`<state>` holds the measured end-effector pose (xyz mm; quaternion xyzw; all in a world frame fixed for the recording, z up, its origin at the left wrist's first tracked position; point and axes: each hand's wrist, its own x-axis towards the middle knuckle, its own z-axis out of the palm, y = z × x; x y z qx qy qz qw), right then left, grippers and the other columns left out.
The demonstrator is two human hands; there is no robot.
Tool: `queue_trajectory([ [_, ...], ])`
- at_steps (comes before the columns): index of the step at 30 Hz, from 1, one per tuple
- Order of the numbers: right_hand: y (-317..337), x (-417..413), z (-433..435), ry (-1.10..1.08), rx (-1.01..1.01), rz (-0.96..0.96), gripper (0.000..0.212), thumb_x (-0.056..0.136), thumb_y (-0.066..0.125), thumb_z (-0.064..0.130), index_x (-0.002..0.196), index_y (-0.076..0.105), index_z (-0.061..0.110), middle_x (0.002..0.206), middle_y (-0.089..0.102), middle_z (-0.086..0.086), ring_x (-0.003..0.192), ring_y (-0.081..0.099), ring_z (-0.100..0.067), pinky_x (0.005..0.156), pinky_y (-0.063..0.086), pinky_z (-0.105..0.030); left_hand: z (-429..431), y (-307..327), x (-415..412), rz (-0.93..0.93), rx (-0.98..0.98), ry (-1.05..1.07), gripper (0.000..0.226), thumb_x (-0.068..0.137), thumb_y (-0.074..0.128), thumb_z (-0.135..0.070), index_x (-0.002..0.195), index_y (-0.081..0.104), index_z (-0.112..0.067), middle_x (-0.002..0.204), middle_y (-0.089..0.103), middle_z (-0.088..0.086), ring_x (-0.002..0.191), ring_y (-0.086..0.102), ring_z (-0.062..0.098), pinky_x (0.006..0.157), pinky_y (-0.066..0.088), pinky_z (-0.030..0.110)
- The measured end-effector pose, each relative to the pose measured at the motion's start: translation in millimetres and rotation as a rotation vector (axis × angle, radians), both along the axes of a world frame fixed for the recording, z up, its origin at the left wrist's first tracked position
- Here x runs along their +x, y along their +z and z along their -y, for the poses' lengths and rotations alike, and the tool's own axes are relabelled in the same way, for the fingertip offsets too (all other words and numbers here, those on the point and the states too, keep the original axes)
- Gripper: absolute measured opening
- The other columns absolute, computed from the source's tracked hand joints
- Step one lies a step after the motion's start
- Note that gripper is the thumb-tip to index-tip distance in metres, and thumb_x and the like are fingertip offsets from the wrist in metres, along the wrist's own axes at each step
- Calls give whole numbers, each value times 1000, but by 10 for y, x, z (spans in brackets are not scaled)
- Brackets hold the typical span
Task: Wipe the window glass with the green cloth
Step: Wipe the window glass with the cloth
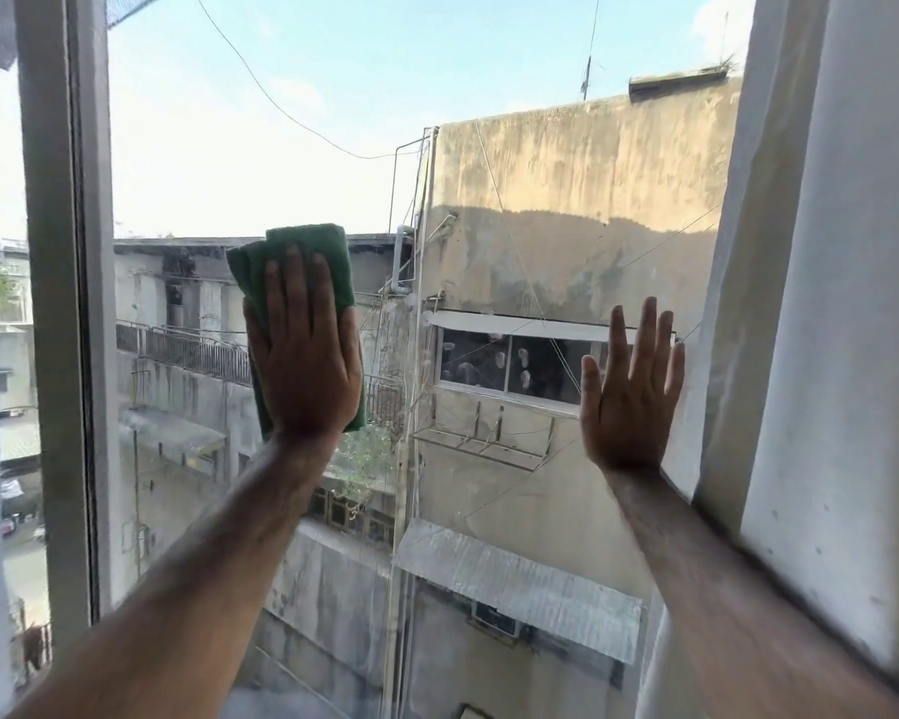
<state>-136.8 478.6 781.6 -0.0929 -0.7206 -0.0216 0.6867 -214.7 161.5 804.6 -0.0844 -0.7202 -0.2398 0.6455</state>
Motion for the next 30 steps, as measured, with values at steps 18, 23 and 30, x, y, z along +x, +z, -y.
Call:
queue_trajectory([
  [18,21,6,16,-22,3,-17,62,116,25,48,173,21,23,182,15,-13,170,12,-30,138,5,-47,-17,-1341,47,9,-551,-66,55,112,32,-32,164,25,-15,172,25,14,161,20,33,122,32,67],
  [23,7,-2,18,-27,10,-28,64,115,21,49,173,20,23,182,15,-13,170,12,-30,139,6,-48,211,-389,72,134,10,-12,57,113,33,-31,165,20,-11,173,19,14,162,14,31,129,16,60],
  [30,12,-12,-7,22,24,-29,62,115,20,45,172,25,21,182,16,-13,170,13,-31,138,11,-52,-1062,696,233,-70,-93,-61,54,115,23,-32,166,19,-17,175,19,7,163,13,28,131,15,54],
])
